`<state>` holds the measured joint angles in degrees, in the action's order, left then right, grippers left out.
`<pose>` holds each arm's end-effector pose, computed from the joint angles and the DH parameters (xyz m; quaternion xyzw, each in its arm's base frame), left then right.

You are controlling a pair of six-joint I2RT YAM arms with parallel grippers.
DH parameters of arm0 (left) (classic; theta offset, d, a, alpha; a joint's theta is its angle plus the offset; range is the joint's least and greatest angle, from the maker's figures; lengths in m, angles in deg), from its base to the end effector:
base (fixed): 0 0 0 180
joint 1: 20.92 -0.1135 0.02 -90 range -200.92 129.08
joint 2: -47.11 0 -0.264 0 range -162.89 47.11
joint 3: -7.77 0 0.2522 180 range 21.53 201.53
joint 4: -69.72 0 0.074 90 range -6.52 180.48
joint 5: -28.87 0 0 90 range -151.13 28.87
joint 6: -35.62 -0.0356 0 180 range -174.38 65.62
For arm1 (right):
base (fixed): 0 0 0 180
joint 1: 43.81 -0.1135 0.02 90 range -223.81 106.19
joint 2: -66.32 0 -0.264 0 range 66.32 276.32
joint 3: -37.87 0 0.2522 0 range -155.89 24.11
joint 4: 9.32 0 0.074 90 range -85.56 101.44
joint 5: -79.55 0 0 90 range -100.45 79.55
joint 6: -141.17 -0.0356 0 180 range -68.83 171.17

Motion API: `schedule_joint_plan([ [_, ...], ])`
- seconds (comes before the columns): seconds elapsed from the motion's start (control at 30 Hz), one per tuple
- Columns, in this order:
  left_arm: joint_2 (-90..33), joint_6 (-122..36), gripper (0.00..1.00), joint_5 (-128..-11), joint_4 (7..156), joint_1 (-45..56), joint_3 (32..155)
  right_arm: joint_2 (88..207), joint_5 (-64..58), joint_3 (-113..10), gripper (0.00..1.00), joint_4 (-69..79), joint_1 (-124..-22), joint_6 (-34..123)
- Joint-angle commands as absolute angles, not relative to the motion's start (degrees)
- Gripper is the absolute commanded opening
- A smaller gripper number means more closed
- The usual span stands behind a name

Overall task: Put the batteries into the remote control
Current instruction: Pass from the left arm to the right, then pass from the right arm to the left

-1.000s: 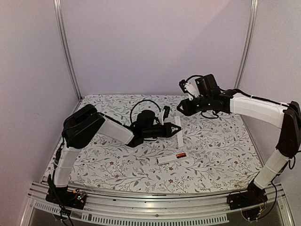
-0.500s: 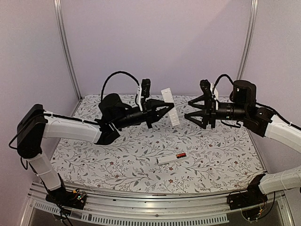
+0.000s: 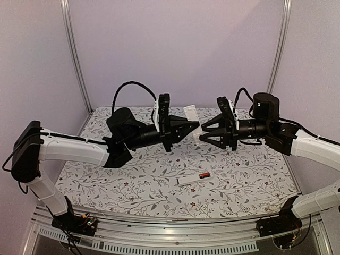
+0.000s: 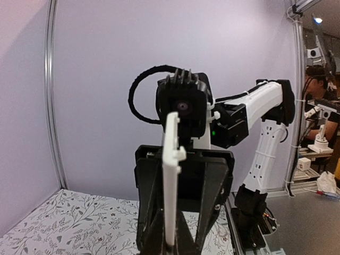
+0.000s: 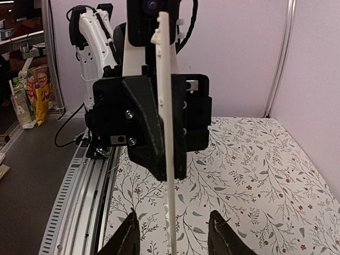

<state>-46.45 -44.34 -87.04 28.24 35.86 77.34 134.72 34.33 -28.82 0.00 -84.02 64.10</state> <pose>0.1886 -0.3163 0.3063 0.3946 0.4573 -0.5434 0.5830 0.1918 0.1950 0.3324 -0.5358 0.5299 0.4243 0.5020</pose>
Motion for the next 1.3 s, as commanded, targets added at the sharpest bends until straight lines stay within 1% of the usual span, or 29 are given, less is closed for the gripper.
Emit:
schedule_joint_plan([
  [0.0, -46.1, -46.3, 0.0, -87.2, 29.5, 36.7, 77.6, 137.0, 35.4, -30.7, 0.34, 0.5, -84.8, 63.8],
  [0.1, -45.9, -46.4, 0.0, -87.5, 29.3, 36.8, 77.4, 137.8, 35.7, -31.4, 0.22, 1.0, -84.8, 63.7],
  [0.23, -46.1, -46.4, 0.0, -87.5, 29.2, 36.8, 77.3, 138.6, 35.4, -32.3, 0.1, 2.1, -84.9, 63.5],
  [0.37, -46.4, -46.0, 0.0, -87.1, 28.8, 36.8, 77.0, 139.1, 34.4, -32.8, 0.0, 2.6, -84.9, 63.4],
  [0.43, -46.3, -45.7, 0.02, -86.8, 28.6, 36.6, 76.7, 138.9, 33.1, -32.8, 0.0, 2.7, -84.9, 63.6],
  [0.47, -46.1, -45.7, 0.1, -86.6, 28.5, 36.6, 76.6, 138.8, 31.9, -32.8, 0.0, 2.8, -84.9, 63.8],
  [0.5, -46.0, -45.7, 0.21, -86.1, 28.5, 36.6, 76.4, 138.6, 30.5, -32.7, 0.0, 3.0, -84.9, 64.0],
  [0.57, -45.5, -45.4, 0.48, -84.7, 28.7, 36.5, 75.9, 138.1, 27.0, -32.6, 0.0, 3.3, -84.9, 64.8],
  [0.63, -44.8, -44.8, 0.66, -82.7, 29.1, 36.2, 75.3, 137.6, 21.7, -32.6, 0.0, 3.5, -84.9, 65.3],
  [0.73, -43.7, -43.8, 0.82, -75.4, 32.0, 36.2, 75.4, 137.4, 11.8, -33.1, 0.0, 2.3, -84.9, 64.5],
  [0.8, -43.6, -42.7, 0.86, -70.3, 33.3, 36.4, 75.9, 137.7, 5.2, -33.7, 0.0, 1.2, -85.7, 62.9],
  [0.87, -44.2, -41.4, 0.89, -65.6, 33.8, 36.5, 76.8, 138.2, -1.3, -33.7, 0.0, -1.4, -87.8, 62.1],
  [0.93, -45.3, -40.2, 0.89, -61.7, 35.5, 36.5, 78.9, 138.7, -7.6, -33.3, 0.0, -3.9, -90.3, 61.7],
  [0.97, -46.0, -39.7, 0.89, -59.7, 36.7, 36.5, 80.2, 139.1, -10.8, -33.4, 0.0, -4.6, -91.4, 61.6],
  [1.03, -47.3, -39.2, 0.86, -57.3, 38.6, 36.5, 82.9, 140.1, -15.4, -33.8, 0.0, -5.0, -93.2, 61.9],
  [1.1, -48.1, -39.3, 0.82, -56.9, 38.8, 36.4, 84.7, 141.2, -17.0, -34.2, 0.0, -5.1, -94.3, 61.8],
  [1.2, -48.6, -38.7, 0.81, -56.2, 38.5, 36.5, 86.1, 141.8, -17.6, -34.1, 0.0, -5.6, -95.2, 61.3],
  [1.27, -49.1, -37.7, 0.76, -54.8, 39.4, 36.4, 87.0, 141.9, -18.0, -34.1, 0.0, -6.0, -95.8, 61.2],
])
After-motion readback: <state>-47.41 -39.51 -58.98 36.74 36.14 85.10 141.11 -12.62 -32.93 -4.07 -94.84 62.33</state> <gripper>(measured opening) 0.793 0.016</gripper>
